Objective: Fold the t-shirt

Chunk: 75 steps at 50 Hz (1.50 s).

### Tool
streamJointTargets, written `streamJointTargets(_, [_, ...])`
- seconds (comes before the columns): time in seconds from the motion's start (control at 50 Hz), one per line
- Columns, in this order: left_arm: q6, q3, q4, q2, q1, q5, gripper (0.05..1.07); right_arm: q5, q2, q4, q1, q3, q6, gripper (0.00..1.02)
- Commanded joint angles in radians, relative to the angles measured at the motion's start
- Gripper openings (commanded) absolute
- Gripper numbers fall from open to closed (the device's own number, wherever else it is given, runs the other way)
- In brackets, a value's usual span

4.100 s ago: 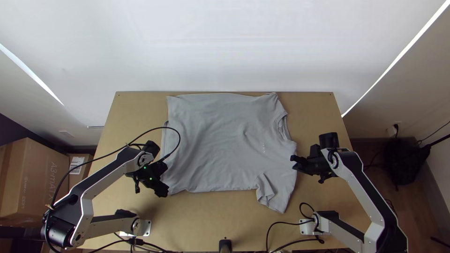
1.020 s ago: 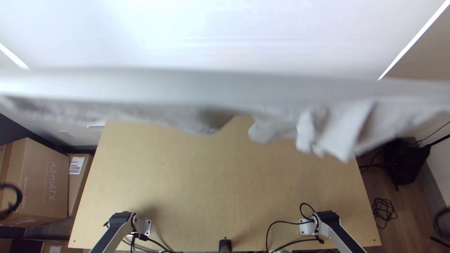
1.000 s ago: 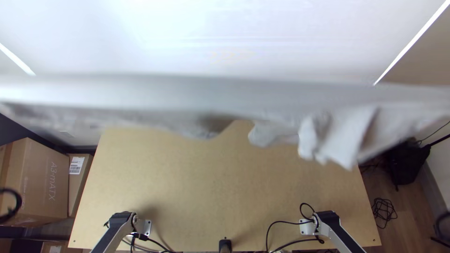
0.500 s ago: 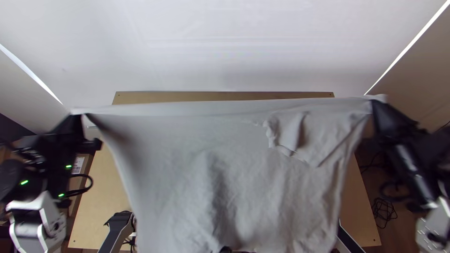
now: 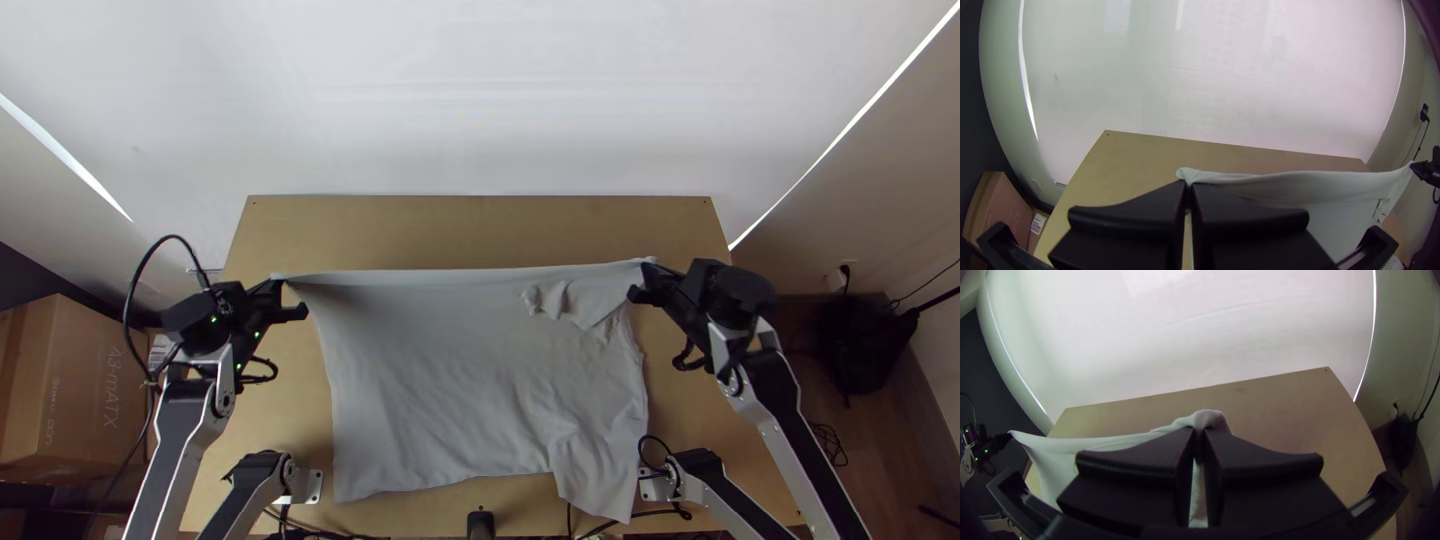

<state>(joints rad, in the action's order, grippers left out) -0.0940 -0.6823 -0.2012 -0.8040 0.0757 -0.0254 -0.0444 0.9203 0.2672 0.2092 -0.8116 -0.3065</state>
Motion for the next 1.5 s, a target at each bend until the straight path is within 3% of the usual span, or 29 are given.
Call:
streamJointTargets(0.0, [-0.010,-0.011,0.074,-0.127,0.001,0.018,0.08,0.028,0.100,-0.088,-0.007,0.015,-0.034,0.02])
streamJointTargets(0.5, [-0.049,-0.303,0.155,-0.753,0.007,-0.036,0.08,0.029,0.667,-0.169,-0.070,-0.215,-0.042,0.02])
streamJointTargets(0.76, [-0.055,-0.517,0.151,-1.003,-0.004,-0.027,0.08,0.029,0.850,-0.169,-0.103,-0.371,-0.039,0.02])
streamJointTargets(1.14, [-0.066,-0.836,0.005,-1.275,-0.008,-0.024,0.08,0.031,1.094,-0.114,-0.143,-0.661,-0.026,0.02])
streamJointTargets(1.48, [-0.108,-0.994,-0.095,-1.368,-0.007,-0.022,0.08,0.035,1.210,-0.066,-0.160,-0.834,-0.026,0.02])
